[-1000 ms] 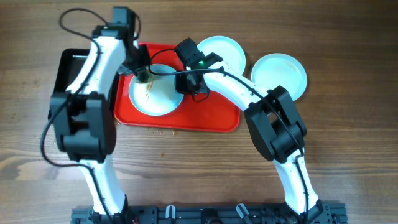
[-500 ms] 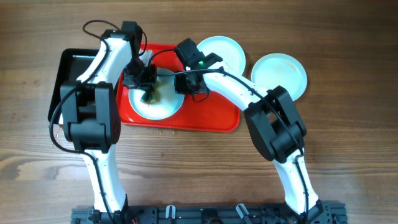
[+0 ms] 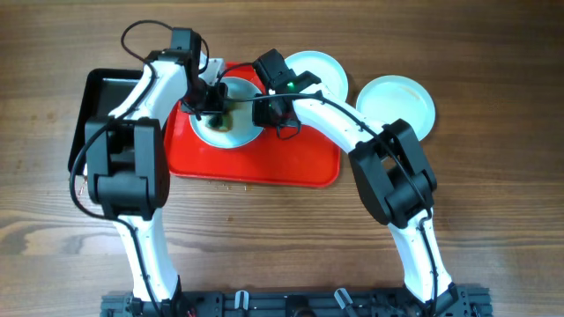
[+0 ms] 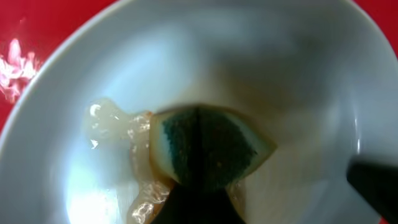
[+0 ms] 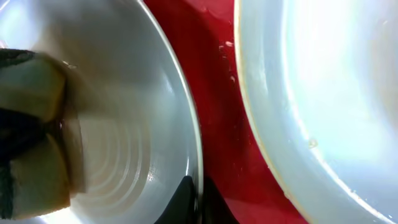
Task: Clean dirty plates on tray and stack at the side
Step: 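Scrub the second plate with the sponge in the left gripper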
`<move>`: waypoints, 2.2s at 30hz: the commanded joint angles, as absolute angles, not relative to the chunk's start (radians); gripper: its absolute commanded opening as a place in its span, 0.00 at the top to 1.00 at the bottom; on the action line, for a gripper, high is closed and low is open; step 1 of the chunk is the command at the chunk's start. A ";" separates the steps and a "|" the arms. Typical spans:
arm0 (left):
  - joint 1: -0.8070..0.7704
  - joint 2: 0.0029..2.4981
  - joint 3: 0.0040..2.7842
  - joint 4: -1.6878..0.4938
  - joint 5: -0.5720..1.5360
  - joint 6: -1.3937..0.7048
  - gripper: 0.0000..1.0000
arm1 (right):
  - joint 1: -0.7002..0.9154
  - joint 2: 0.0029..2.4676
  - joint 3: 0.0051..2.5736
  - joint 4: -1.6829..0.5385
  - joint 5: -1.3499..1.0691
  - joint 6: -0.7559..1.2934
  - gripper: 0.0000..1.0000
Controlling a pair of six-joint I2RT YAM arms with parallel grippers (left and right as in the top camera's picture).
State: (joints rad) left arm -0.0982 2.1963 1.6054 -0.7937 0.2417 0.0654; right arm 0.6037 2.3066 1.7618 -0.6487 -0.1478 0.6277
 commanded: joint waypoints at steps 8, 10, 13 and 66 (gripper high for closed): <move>-0.123 2.272 1.543 -0.665 -0.251 -0.353 0.96 | 0.623 2.342 1.774 -0.659 -0.176 0.603 0.96; -0.148 2.270 1.565 -0.709 -0.202 -0.343 0.96 | 0.623 2.342 1.774 -0.659 -0.176 0.602 0.96; -0.155 2.270 1.596 -0.791 0.095 -0.273 0.96 | 0.623 2.342 1.774 -0.661 -0.176 0.601 0.96; -0.069 2.160 1.568 -0.979 0.133 0.187 0.96 | 0.607 2.381 1.774 -0.624 -0.263 0.629 0.96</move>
